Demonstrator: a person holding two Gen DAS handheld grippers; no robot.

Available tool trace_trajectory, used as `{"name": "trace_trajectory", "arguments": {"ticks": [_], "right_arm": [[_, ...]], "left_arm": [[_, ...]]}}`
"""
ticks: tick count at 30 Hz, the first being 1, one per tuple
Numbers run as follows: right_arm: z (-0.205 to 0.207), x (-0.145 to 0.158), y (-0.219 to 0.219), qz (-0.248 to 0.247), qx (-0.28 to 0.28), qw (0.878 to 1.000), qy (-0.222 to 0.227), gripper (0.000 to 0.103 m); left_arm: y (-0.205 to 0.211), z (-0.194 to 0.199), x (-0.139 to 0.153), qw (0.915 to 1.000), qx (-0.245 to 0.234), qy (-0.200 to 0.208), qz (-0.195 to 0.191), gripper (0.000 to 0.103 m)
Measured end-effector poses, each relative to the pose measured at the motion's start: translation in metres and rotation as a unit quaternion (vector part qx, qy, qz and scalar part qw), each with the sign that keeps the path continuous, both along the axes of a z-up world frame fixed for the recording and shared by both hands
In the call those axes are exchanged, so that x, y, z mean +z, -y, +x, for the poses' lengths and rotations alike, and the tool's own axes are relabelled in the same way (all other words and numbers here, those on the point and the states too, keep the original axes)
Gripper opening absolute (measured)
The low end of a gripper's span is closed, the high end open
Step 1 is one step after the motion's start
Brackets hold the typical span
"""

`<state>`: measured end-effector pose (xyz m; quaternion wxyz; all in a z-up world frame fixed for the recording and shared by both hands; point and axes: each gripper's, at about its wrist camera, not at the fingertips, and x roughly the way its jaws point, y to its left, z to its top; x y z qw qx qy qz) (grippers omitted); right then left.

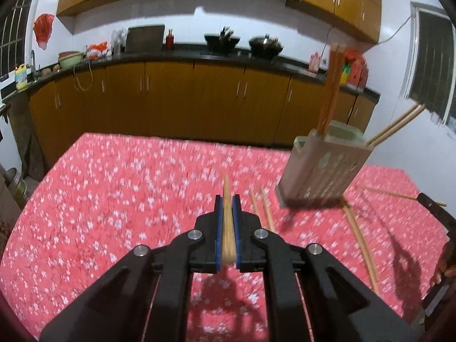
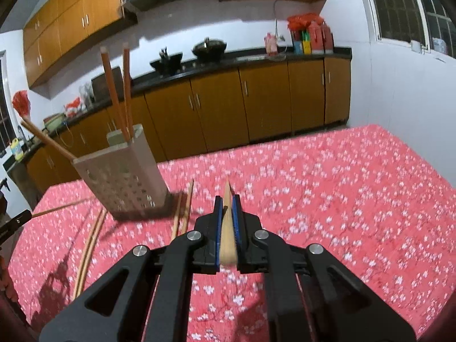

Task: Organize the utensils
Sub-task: 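Lift both held chopsticks upright and carry them above the perforated holder, then lower the chopsticks into the holder and open both tools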

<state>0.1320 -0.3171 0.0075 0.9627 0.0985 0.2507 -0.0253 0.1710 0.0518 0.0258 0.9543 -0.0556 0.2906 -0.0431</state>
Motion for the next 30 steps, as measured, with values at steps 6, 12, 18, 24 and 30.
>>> {"name": "trace_trajectory", "arguments": {"ticks": [6, 12, 18, 24, 30], "right_arm": [[-0.003, 0.017, 0.0, -0.001, 0.005, 0.999, 0.033, 0.007], [-0.007, 0.026, -0.005, -0.002, 0.011, 0.999, 0.049, 0.007], [-0.015, 0.045, -0.007, 0.011, 0.032, 0.997, 0.065, 0.007], [-0.026, 0.077, -0.013, 0.027, 0.069, 0.993, 0.092, 0.007], [-0.034, 0.106, -0.022, 0.059, 0.115, 0.984, 0.121, 0.007]], "left_arm": [[0.001, -0.011, 0.03, 0.9987, -0.004, 0.048, -0.015, 0.008], [0.003, -0.016, 0.046, 0.9974, -0.007, 0.069, -0.017, 0.008], [0.007, -0.02, 0.059, 0.9963, -0.025, 0.077, -0.028, 0.008], [0.02, -0.033, 0.085, 0.9919, -0.067, 0.101, -0.039, 0.008], [0.032, -0.041, 0.107, 0.9866, -0.109, 0.108, -0.056, 0.007]]}}
